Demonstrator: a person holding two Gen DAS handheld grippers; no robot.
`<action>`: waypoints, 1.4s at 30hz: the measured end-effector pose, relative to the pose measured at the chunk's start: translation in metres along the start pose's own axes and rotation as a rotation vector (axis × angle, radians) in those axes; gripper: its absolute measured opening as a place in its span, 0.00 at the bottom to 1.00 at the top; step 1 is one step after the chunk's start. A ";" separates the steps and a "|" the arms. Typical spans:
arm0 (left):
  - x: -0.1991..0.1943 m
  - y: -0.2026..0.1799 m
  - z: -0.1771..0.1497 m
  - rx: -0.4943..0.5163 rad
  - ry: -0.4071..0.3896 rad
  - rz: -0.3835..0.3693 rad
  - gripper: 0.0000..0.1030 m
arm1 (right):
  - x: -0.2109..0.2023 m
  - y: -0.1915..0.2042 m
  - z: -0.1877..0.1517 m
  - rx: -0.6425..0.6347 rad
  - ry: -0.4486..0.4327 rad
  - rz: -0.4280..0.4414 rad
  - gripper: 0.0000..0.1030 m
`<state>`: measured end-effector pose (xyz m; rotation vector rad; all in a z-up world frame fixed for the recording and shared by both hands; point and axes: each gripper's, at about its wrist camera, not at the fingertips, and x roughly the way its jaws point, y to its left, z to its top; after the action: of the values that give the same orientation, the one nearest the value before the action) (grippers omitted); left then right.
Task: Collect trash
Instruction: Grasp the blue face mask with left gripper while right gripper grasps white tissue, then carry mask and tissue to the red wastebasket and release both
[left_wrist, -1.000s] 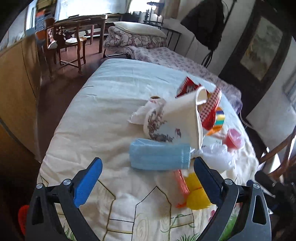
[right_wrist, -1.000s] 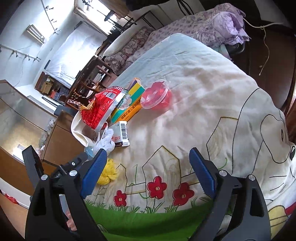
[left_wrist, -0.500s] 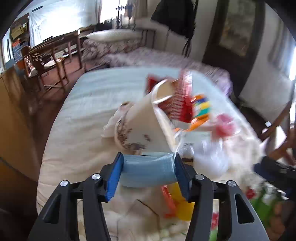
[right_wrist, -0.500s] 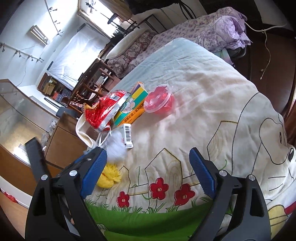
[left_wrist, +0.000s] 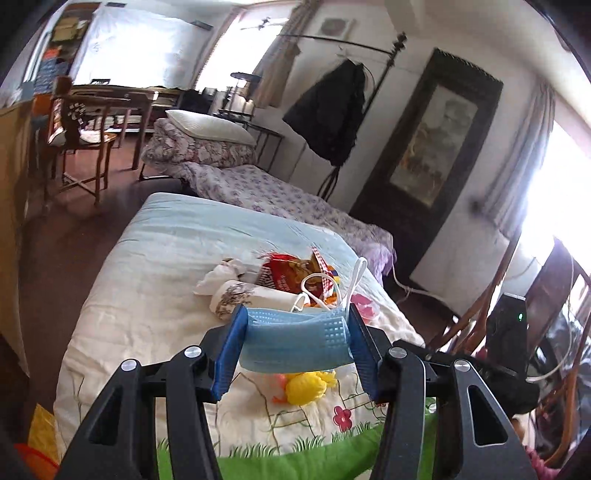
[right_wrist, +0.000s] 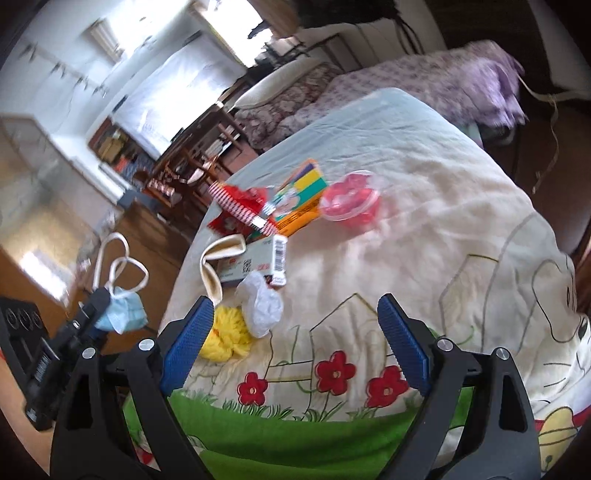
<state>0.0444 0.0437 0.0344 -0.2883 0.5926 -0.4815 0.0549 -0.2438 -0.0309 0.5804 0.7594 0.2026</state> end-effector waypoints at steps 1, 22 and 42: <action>-0.003 0.004 0.001 -0.010 -0.005 0.006 0.52 | 0.001 0.004 -0.001 -0.021 0.002 0.000 0.84; -0.001 -0.001 -0.004 -0.007 0.026 0.020 0.53 | 0.004 0.042 -0.003 -0.169 -0.095 0.004 0.05; -0.083 0.026 -0.008 -0.085 -0.038 0.066 0.53 | -0.045 0.077 -0.022 -0.217 -0.176 0.125 0.05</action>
<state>-0.0119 0.1070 0.0564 -0.3571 0.5841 -0.3869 0.0104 -0.1883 0.0259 0.4329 0.5227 0.3399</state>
